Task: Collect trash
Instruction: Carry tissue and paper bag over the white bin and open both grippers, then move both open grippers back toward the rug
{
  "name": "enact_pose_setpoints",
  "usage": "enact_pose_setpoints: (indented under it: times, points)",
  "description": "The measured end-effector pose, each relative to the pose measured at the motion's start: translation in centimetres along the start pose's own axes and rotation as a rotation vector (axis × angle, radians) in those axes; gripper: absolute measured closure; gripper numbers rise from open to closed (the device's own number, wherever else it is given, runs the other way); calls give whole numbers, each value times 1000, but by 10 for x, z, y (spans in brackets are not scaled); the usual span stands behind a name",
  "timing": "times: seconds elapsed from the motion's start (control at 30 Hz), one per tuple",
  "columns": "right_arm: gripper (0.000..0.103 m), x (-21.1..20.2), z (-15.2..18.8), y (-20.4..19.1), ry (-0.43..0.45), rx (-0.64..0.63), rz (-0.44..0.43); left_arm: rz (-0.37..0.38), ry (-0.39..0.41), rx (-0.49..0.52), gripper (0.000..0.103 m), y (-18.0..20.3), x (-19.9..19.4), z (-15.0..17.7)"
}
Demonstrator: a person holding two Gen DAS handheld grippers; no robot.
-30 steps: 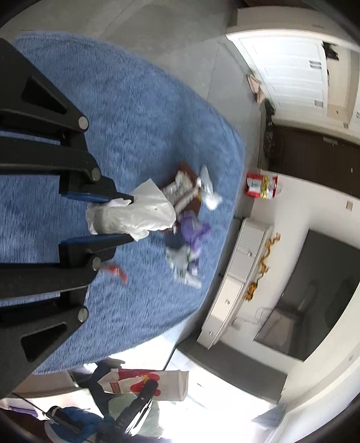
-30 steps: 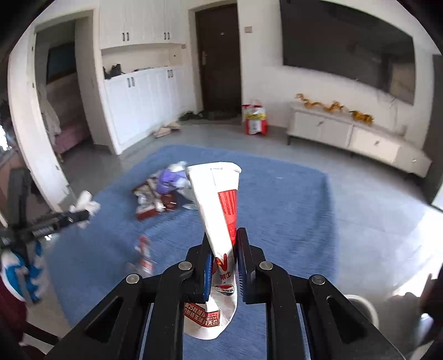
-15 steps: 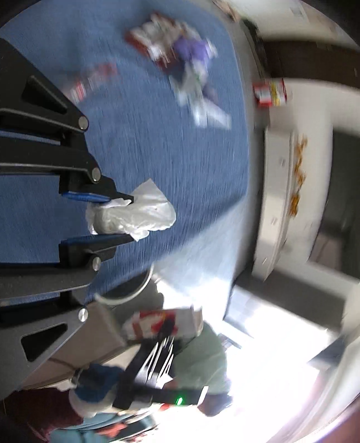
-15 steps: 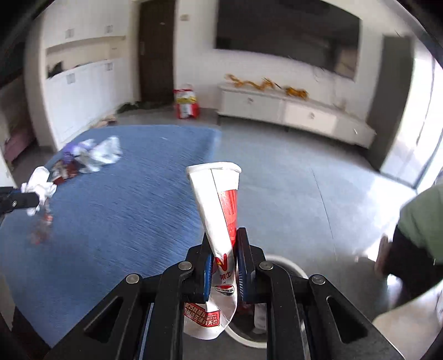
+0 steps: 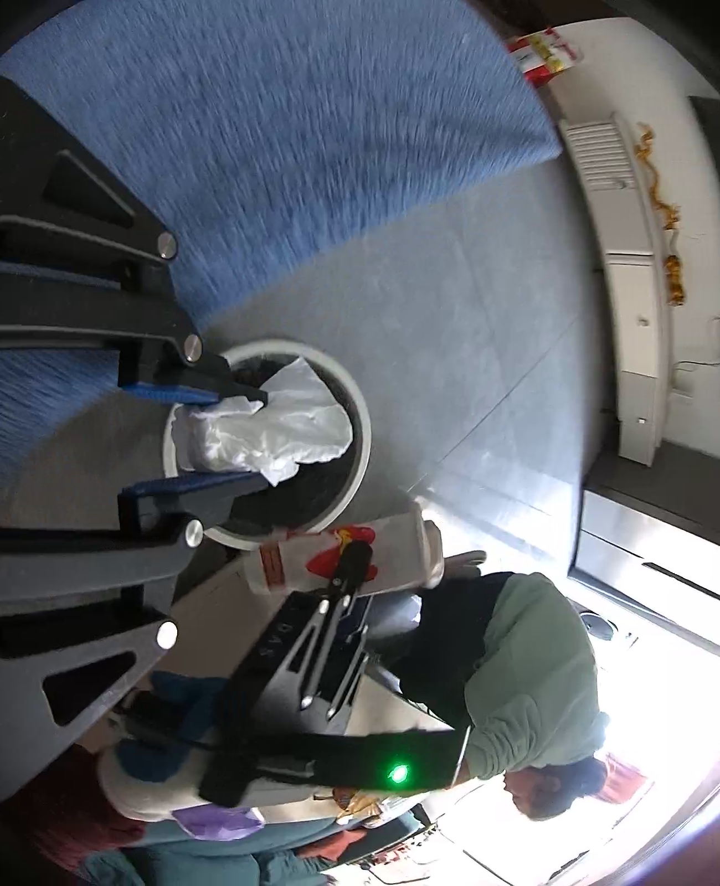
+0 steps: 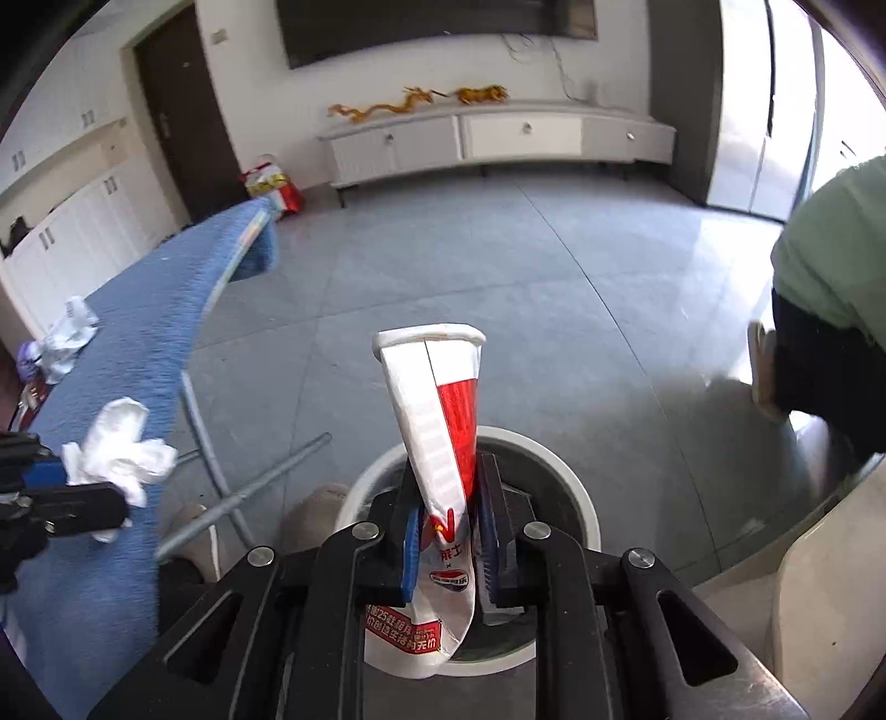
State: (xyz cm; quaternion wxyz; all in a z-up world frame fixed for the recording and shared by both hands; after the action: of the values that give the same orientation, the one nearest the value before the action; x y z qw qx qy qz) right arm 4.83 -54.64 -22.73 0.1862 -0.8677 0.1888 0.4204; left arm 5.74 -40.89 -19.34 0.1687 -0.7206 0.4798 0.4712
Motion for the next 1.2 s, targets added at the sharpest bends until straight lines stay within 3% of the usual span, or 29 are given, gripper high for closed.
enact_pose_setpoints:
  times: [0.03, 0.1, 0.13, 0.17, 0.4, 0.7, 0.97, 1.2]
  points:
    - [84, 3, 1, 1, -5, -1, 12, 13, -17, -14, 75, 2, 11, -3]
    - [74, 10, 4, 8, -21, -8, 43, 38, -39, -41, 66, 4, 25, -6]
    - [64, 12, 5, 11, -27, -9, 54, 54, -46, -55, 62, 6, 31, -7]
    - [62, 13, 6, 14, -29, -9, 67, 61, -49, -62, 60, 6, 34, -7]
    - [62, 2, 9, 25, -21, 14, 88, 64, -47, -73, 59, 11, 32, -12]
    - [59, -51, -3, -14, 67, -62, 56, -1, 23, -61, 58, -10, -26, 13]
    - [54, -99, -14, -86, 145, -165, -29, -107, 141, -61, 44, -46, -104, 46]
    - [52, -126, -11, -154, 179, -261, -121, -208, 236, -127, 42, -91, -168, 85]
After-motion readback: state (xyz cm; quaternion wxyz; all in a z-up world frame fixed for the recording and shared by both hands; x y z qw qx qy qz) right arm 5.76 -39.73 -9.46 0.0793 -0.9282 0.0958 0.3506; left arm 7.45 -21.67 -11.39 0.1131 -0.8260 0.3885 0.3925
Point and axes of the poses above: each gripper's, at about its wrist camera, not at the fingertips, and x roughly the way its jaws point, y to its right, z to its underside, the point moved 7 cm from there along x, roughly the way its jaws point, and after that the axes turned 6 degrees about x, right-handed, at the moved point
